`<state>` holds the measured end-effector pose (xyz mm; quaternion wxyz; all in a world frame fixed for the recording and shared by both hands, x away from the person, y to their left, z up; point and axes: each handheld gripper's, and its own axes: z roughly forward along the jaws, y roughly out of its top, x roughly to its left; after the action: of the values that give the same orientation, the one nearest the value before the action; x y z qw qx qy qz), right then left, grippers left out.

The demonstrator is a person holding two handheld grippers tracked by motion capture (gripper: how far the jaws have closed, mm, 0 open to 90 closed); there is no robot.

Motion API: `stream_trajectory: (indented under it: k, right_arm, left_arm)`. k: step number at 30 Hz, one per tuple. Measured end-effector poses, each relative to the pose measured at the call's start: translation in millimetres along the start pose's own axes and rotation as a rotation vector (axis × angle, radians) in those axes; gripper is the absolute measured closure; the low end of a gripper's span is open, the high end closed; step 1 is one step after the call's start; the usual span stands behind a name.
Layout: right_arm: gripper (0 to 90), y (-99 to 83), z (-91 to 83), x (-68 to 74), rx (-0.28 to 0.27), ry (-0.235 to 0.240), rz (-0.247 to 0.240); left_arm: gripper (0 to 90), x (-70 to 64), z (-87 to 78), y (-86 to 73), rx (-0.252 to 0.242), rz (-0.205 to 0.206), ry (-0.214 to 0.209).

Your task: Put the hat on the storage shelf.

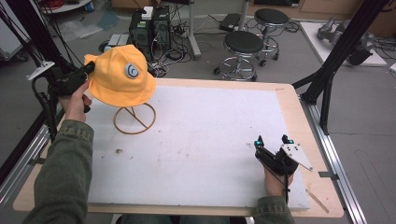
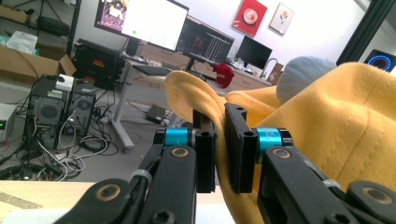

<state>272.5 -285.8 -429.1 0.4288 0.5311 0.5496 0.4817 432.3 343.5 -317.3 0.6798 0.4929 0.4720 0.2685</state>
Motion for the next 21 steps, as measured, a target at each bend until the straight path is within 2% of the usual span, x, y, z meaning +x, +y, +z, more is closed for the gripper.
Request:
stream_trajectory:
  k: [5, 6, 8, 11, 14, 17, 21]
  right_arm:
    - [11.8, 0.1, -0.3, 0.4, -0.002, 0.001, 0.000]
    - [11.8, 0.2, -0.4, 0.3, -0.002, 0.001, -0.001]
    - [11.8, 0.3, -0.9, 0.2, -0.003, 0.002, 0.002]
    - [11.8, 0.5, -1.4, 0.6, -0.005, -0.003, 0.007]
    - [11.8, 1.0, -2.1, 0.3, -0.019, -0.008, 0.007]
    - [11.8, 0.8, -1.7, -0.1, -0.017, -0.007, 0.004]
    - [11.8, 1.0, -2.2, 0.3, -0.017, -0.010, 0.002]
  left_arm:
    - [77.5, 0.7, 0.2, 0.1, 0.002, -0.021, 0.010]
    - [74.2, 0.3, 0.6, -0.1, 0.002, -0.015, 0.027]
    - [61.5, -0.1, 0.9, 0.2, -0.004, 0.008, 0.063]
    - [47.1, 1.8, -2.3, 3.0, -0.020, -0.005, 0.080]
    - [37.2, 1.2, -8.0, 7.8, -0.049, 0.019, 0.107]
    - [33.6, -0.7, -13.8, 12.5, -0.077, 0.041, 0.110]
    - [30.8, -3.3, -19.1, 16.4, -0.082, 0.069, 0.111]
